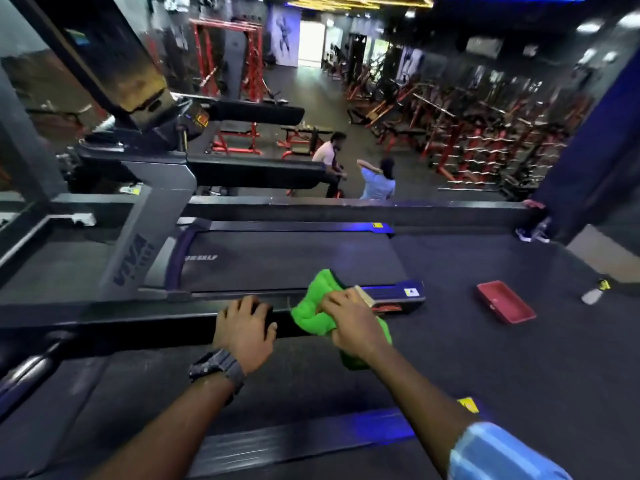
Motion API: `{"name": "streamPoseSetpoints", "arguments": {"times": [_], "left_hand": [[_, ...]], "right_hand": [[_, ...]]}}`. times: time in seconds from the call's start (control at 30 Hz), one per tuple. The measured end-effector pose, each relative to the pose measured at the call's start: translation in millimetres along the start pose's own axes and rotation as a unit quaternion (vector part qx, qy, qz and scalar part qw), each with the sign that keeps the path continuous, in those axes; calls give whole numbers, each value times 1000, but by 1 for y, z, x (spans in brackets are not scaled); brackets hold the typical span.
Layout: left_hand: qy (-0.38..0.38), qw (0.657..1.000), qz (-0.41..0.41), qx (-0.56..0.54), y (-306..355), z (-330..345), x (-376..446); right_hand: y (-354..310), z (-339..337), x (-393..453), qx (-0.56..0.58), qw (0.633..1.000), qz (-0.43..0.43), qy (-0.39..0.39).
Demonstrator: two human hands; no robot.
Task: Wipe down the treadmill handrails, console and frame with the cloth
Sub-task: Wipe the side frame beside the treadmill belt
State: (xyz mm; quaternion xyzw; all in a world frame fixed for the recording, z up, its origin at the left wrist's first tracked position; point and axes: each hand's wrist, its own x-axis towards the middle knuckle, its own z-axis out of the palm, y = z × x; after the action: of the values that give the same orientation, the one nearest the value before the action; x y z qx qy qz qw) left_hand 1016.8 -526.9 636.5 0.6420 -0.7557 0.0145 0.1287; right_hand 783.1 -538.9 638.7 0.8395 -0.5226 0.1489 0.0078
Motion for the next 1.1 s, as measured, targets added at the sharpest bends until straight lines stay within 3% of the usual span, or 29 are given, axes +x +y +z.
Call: {"name": "streamPoseSetpoints", "arguments": {"times": [0.07, 0.13, 0.2, 0.27, 0.33, 0.47, 0.57, 0.63, 0.67, 0.77, 0.8, 0.87, 0.93, 1.0, 1.1], "left_hand": [[1, 1000, -17, 8, 30, 6, 4], [13, 999, -40, 6, 63, 13, 7], [24, 997, -76, 3, 95, 18, 11], [37, 993, -110, -18, 116, 22, 13], [39, 991, -123, -29, 134, 24, 16], [65, 986, -155, -13, 151, 28, 25], [53, 988, -143, -22, 167, 34, 37], [73, 988, -132, -27, 176, 44, 45], [90, 986, -134, -34, 180, 49, 46], [136, 979, -141, -55, 184, 60, 47], [142, 978, -144, -56, 185, 64, 46], [142, 976, -154, -56, 186, 62, 47], [136, 974, -170, -59, 189, 58, 48], [129, 972, -184, -70, 193, 56, 49], [126, 967, -208, -79, 198, 58, 51]], "right_hand": [[41, -7, -2, 6, 996, 90, 10], [66, -6, 12, 48, 988, 144, -28], [77, 0, 17, 134, 983, 107, -60], [86, 8, 3, 250, 962, 100, -37], [96, 16, -21, 364, 919, 149, -25], [89, 15, -13, 551, 787, 275, -10], [93, 7, 4, 531, 812, 242, 22], [102, 19, -9, 539, 809, 235, 11], [104, 29, -20, 563, 786, 254, -18], [100, 48, -19, 647, 669, 341, -135], [103, 58, -9, 661, 651, 339, -153], [103, 48, 12, 627, 681, 350, -142], [109, 37, 11, 646, 674, 339, -114], [116, 33, 8, 691, 615, 353, -139], [111, 33, 25, 696, 558, 405, -199]]}}
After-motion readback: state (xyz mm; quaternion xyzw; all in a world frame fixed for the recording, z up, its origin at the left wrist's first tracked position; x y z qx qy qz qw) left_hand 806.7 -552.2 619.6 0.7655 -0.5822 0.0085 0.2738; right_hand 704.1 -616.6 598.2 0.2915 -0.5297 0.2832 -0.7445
